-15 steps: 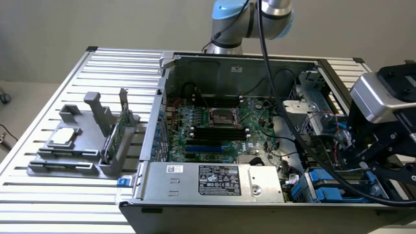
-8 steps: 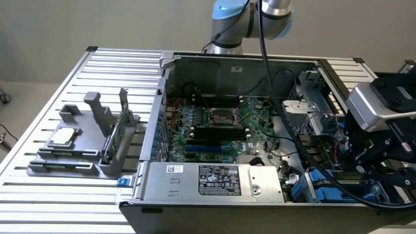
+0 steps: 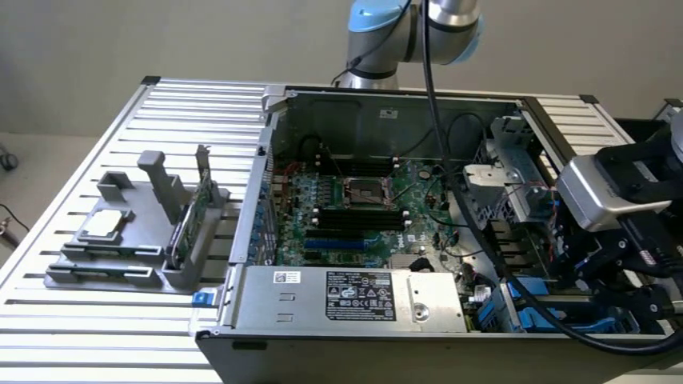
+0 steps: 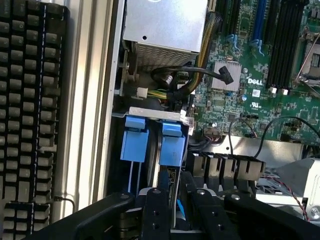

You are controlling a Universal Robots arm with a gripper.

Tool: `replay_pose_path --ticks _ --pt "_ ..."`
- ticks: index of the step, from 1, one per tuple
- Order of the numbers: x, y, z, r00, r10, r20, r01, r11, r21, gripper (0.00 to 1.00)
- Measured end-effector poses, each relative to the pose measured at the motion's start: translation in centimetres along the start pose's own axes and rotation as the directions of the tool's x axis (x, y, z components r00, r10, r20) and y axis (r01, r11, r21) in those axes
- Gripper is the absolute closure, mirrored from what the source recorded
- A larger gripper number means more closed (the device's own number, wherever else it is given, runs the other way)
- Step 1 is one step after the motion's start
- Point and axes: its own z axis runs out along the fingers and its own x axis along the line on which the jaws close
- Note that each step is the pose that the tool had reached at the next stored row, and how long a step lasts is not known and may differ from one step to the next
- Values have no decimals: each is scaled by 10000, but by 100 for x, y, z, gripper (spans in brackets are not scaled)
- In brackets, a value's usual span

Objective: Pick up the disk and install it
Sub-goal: 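Insert the disk into the insertion slot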

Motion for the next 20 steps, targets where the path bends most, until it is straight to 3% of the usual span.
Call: replay_pose_path --ticks 9,20 --pt "3 -5 74 10000 -65 68 65 10000 29 75" --pt "8 -8 149 9995 -186 261 182 9997 159 75"
